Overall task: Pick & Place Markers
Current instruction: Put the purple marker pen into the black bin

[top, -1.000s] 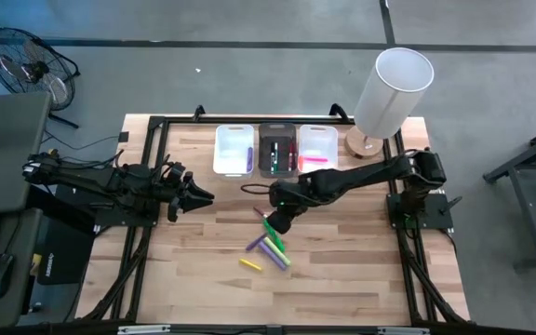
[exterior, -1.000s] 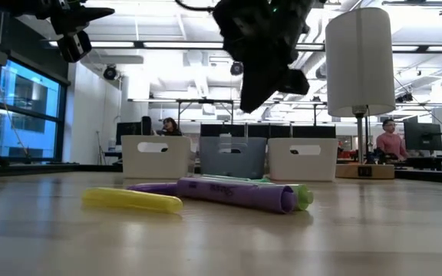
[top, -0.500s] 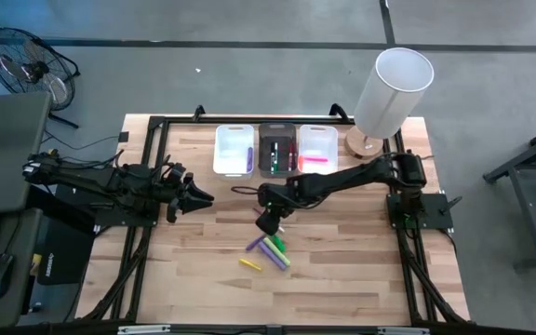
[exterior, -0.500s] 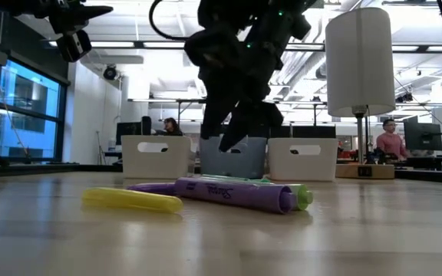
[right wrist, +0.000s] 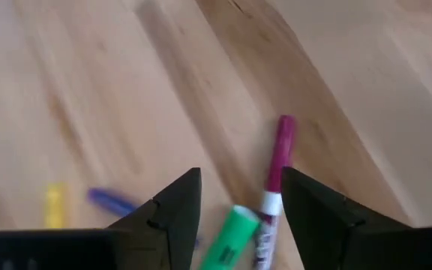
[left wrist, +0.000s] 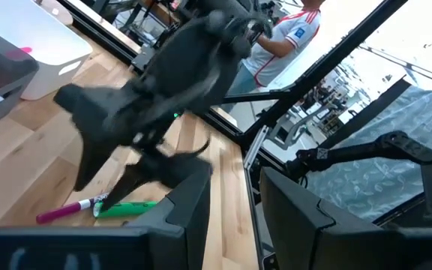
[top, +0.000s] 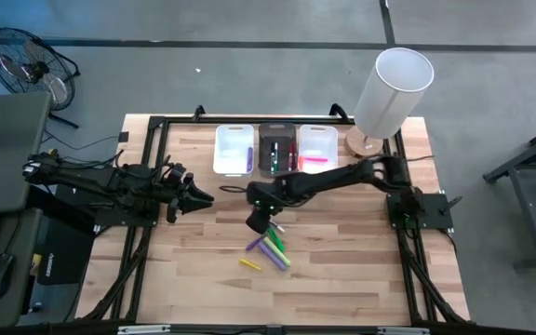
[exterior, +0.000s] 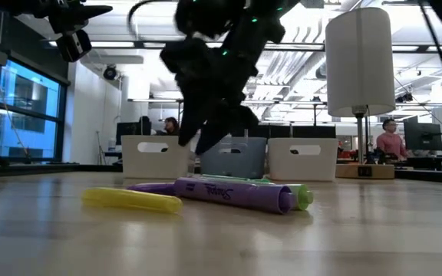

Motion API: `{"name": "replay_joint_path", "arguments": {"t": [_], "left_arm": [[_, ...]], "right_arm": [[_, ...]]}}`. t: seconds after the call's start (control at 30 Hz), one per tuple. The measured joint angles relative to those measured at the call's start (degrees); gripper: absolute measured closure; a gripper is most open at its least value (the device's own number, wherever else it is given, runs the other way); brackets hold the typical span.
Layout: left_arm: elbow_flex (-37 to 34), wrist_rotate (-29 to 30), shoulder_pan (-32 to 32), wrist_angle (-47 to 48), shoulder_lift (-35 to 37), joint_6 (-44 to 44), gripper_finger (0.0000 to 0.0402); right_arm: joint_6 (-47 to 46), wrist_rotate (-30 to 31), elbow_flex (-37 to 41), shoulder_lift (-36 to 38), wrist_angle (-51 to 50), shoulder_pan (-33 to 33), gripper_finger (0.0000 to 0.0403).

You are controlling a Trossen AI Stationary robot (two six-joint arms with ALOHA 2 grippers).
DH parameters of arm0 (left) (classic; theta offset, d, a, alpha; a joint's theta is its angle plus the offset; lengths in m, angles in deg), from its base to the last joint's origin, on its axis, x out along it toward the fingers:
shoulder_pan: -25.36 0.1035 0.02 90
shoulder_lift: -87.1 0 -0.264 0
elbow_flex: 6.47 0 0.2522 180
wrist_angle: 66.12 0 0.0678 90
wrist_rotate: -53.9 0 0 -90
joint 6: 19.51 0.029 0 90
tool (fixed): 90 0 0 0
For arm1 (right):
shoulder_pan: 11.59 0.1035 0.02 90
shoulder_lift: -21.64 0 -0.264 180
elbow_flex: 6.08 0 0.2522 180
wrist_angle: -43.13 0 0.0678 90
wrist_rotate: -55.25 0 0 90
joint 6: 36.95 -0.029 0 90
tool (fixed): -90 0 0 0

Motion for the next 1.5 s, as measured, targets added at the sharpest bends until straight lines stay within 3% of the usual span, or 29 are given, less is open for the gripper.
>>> {"name": "replay_joint_path", "arguments": {"t": [0.1,0.23,0.47,1.03,1.2,1.43,1.5], "left_arm": [[0.00,-0.33,0.02,-0.04,0.00,-0.24,0.0285],[0.00,-1.07,0.00,0.00,0.00,-1.24,0.0285],[0.00,-1.07,0.00,0.00,0.00,-1.33,0.0285],[0.00,-2.54,0.00,0.04,0.00,-1.33,0.0285],[0.00,-2.54,0.00,0.04,0.00,-1.33,0.0285],[0.00,-2.54,0.02,0.04,0.00,-1.55,0.0285],[0.00,-2.54,0.02,0.04,0.00,-1.57,0.0285]], "right_arm": [[-0.01,3.84,-6.69,-4.44,-10.86,-0.25,0.0231],[-0.19,3.26,-15.22,-9.43,-18.81,-0.71,0.0231],[-1.54,1.79,-23.29,-14.85,-23.70,-0.71,0.0231],[-6.11,-0.30,-17.32,-14.82,-24.20,-0.40,0.0240],[-7.36,-0.94,-14.67,-14.73,-22.59,-0.35,0.0283],[-6.94,-0.68,-13.86,-14.75,-22.42,-0.36,0.0373],[-6.88,-0.64,-13.86,-14.75,-22.39,-0.36,0.0380]]}}
